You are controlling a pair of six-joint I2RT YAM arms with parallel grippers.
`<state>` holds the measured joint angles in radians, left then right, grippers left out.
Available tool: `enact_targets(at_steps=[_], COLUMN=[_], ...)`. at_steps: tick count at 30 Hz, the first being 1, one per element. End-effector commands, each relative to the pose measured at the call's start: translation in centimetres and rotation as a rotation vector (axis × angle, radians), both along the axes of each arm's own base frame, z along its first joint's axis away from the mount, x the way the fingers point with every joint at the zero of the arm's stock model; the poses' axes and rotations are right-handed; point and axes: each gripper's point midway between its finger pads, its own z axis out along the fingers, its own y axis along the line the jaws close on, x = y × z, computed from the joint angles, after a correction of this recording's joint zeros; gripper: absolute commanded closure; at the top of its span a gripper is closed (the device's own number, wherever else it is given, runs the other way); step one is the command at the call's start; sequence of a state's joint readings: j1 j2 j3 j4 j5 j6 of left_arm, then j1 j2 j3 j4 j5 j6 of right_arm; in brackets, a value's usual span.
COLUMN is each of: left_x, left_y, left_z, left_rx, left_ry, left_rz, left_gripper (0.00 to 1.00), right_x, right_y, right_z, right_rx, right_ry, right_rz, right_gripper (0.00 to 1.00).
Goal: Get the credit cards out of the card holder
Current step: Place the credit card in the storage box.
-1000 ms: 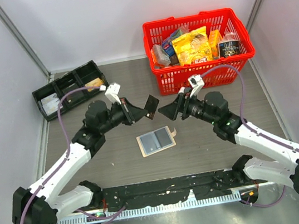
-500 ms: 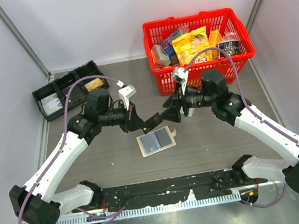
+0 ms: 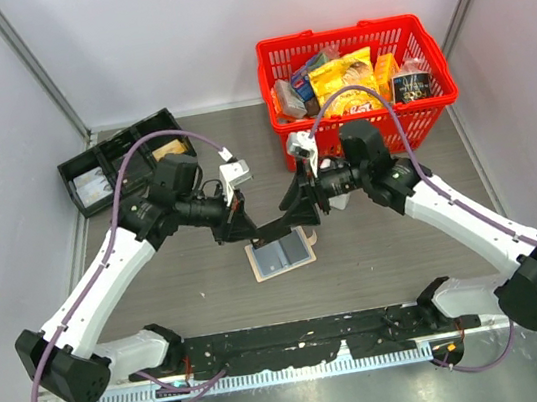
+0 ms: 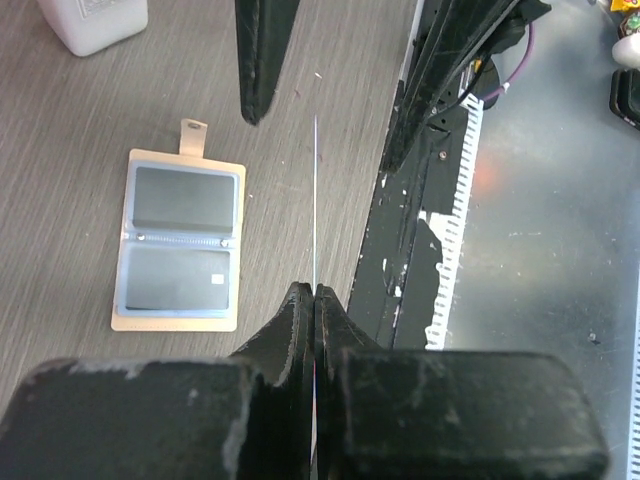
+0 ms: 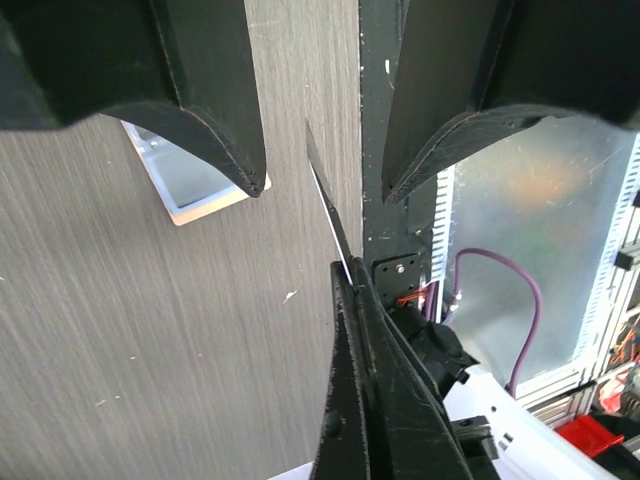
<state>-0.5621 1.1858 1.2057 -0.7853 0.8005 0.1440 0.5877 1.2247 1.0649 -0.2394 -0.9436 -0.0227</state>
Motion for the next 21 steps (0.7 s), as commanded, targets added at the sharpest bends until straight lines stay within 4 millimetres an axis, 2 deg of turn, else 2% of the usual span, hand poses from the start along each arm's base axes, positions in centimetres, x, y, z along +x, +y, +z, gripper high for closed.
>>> enact_targets(at_steps=[1,8,9,10,11,13,15,16,20,21], left_x=[-0.6,-0.6,-0.7,-0.6,-0.7,-0.5,-0.2,0.2,3.3,4.4], left_y=[0.0,-0.1,-0.1,-0.1,-0.1,0.0,0.1,0.1,1.0,1.6], left_z=[1.0,1.5,1.4,1.5,1.5,1.4,1.6,1.5,1.8,2.1], left_rx=[-0.012,-0.026,-0.025,-0.026,-0.027,-0.021,-0.019,-0.015,-0.03,-0.039], left_ry=[-0.02,-0.032,-0.026,-0.022,-0.023,-0.021,-0.022,-0.023,-0.075,-0.097], left_rz=[-0.049,-0.056,-0.058,-0.058,-0.06,-0.044,-0.007,0.027,0.28,0.375], left_gripper=[1.0,1.0,1.0,1.0,1.0,0.98,0.84,0.73,0.31,0.21], right_x=[-1.2,-1.6,-1.6,-1.6,-1.3,-1.1,-0.8,-0.5,1.1,1.6], right_y=[1.0,1.3,1.4,1.3,1.3,1.3,1.3,1.3,1.4,1.3], right_z=[1.3,0.2,0.1,0.0,-0.1,-0.2,0.1,0.3,1.6,1.1], right_rx=[0.016,-0.014,-0.018,-0.019,-0.024,-0.026,-0.011,0.011,0.119,0.128], right_ry=[-0.041,-0.029,-0.028,-0.027,-0.03,-0.035,-0.034,-0.051,0.04,0.056], right_rz=[0.091,0.122,0.12,0.117,0.104,0.082,0.053,0.039,-0.089,-0.132], right_gripper=[0.47,0.59,0.69,0.73,0.87,0.99,0.99,0.99,0.99,0.99])
